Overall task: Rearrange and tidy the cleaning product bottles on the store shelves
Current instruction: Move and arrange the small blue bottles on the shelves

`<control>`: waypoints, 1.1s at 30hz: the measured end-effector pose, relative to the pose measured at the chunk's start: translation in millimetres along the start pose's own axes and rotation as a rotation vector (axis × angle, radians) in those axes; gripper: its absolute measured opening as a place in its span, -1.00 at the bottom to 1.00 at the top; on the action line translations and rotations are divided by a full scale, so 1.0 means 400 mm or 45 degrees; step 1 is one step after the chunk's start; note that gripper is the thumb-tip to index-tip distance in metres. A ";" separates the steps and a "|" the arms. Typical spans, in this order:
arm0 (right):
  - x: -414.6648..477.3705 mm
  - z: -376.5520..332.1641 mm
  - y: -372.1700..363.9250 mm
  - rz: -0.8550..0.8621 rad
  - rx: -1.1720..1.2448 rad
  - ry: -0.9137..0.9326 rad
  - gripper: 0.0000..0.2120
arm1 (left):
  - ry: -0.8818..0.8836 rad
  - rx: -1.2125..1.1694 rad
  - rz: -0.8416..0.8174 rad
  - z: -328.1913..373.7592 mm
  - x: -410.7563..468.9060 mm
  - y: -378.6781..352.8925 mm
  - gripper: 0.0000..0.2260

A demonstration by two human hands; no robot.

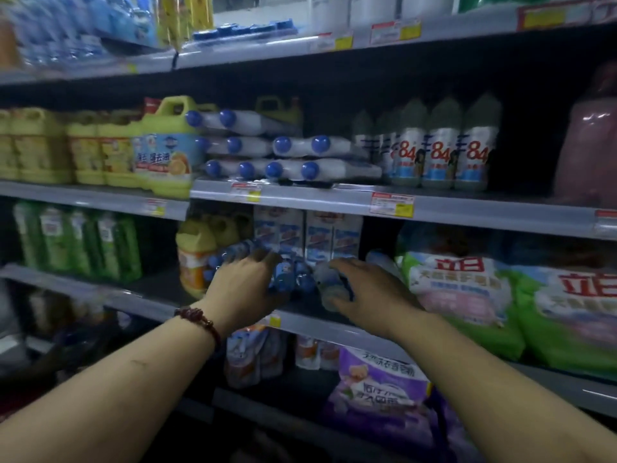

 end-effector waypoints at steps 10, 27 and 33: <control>0.144 -0.035 -0.195 -0.031 0.105 0.023 -0.39 | 0.138 0.005 -0.181 -0.165 0.009 -0.188 -0.39; 0.281 0.032 -0.377 -0.066 0.318 -0.191 -0.39 | 0.242 -0.148 -0.177 -0.289 0.049 -0.332 -0.39; 0.315 0.041 -0.444 -0.075 0.267 -0.215 -0.42 | 0.325 -0.397 -0.238 -0.312 0.062 -0.407 -0.40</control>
Point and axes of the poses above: each hand's wrist, its own x-axis towards the middle knuckle, its own y-axis out of the back of the hand, z = x × y, the point moved 10 cm from there along x, towards the middle knuckle, and after that the axes turned 1 degree about z, right-handed, at the moved point
